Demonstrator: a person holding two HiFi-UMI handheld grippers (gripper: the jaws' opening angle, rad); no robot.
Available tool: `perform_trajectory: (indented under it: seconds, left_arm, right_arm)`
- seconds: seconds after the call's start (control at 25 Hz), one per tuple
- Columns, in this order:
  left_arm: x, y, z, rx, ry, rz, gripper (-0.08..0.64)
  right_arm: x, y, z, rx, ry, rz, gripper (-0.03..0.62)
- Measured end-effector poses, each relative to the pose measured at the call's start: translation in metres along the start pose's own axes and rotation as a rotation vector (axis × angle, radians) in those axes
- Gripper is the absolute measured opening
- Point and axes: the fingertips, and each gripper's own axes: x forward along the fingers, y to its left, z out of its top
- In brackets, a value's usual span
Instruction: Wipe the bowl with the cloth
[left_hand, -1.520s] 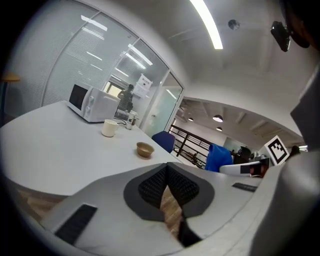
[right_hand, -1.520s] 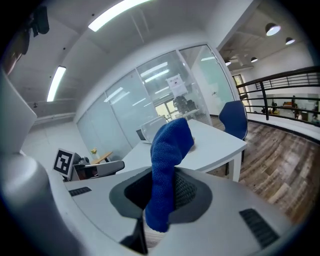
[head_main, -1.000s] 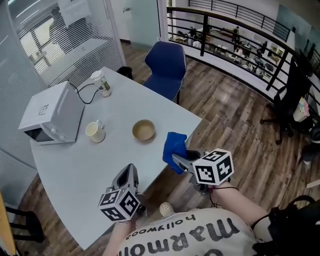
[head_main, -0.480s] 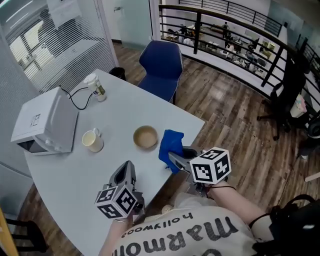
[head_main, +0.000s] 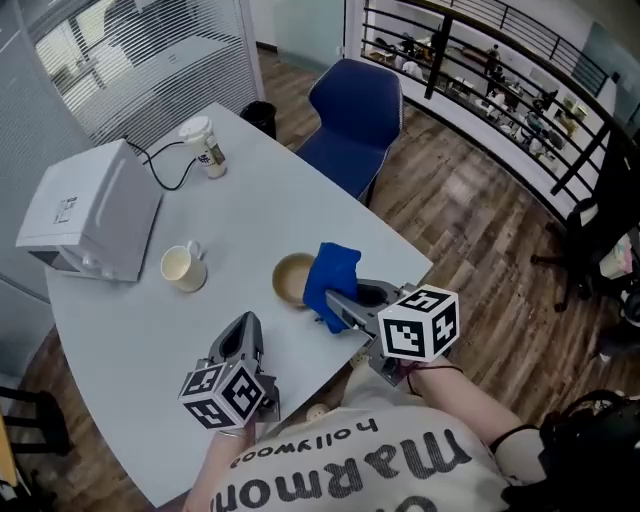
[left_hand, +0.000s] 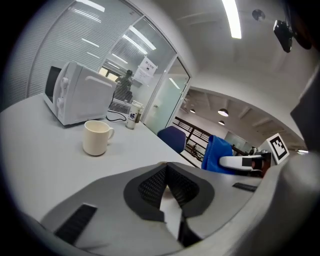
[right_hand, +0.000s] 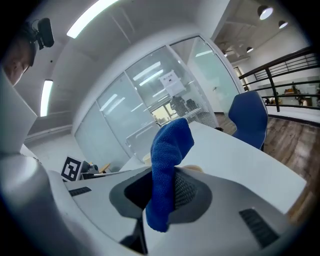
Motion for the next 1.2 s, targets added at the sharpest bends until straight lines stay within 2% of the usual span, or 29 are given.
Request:
perform_trajectory:
  seconds: [0.16, 0.32, 0.36, 0.44, 0.48, 0.64, 0.76, 0.88, 1.0, 1.2]
  left_arm:
    - [0.025, 0.002, 0.005, -0.023, 0.002, 0.069, 0.000]
    - [0.048, 0.006, 0.009, -0.079, -0.029, 0.142, -0.001]
    - [0.053, 0.007, 0.008, -0.091, -0.034, 0.157, 0.019]
    - [0.063, 0.009, 0.006, -0.118, -0.039, 0.184, 0.148]
    - [0.068, 0.011, 0.003, -0.129, -0.036, 0.200, 0.170]
    - [0.085, 0.026, -0.017, -0.152, 0.045, 0.282, 0.173]
    - [0.092, 0.039, -0.033, -0.234, 0.092, 0.337, 0.173]
    - [0.097, 0.044, -0.045, -0.302, 0.115, 0.359, 0.173]
    - [0.104, 0.042, -0.055, -0.345, 0.139, 0.360, 0.149]
    - [0.114, 0.050, -0.063, -0.383, 0.176, 0.381, 0.149]
  right_arm:
    - [0.022, -0.017, 0.025, -0.069, 0.047, 0.080, 0.061]
    - [0.042, -0.035, 0.047, -0.110, 0.088, 0.166, 0.061]
    - [0.047, -0.037, 0.052, -0.115, 0.096, 0.193, 0.061]
    - [0.054, -0.039, 0.062, -0.131, 0.110, 0.250, 0.061]
    - [0.057, -0.039, 0.066, -0.141, 0.117, 0.276, 0.061]
    - [0.075, -0.041, 0.070, -0.171, 0.159, 0.368, 0.061]
    - [0.094, -0.031, 0.069, -0.159, 0.196, 0.458, 0.061]
    - [0.111, -0.021, 0.059, -0.151, 0.242, 0.534, 0.061]
    - [0.122, -0.020, 0.044, -0.137, 0.298, 0.562, 0.061]
    - [0.134, -0.024, 0.027, -0.112, 0.354, 0.576, 0.061]
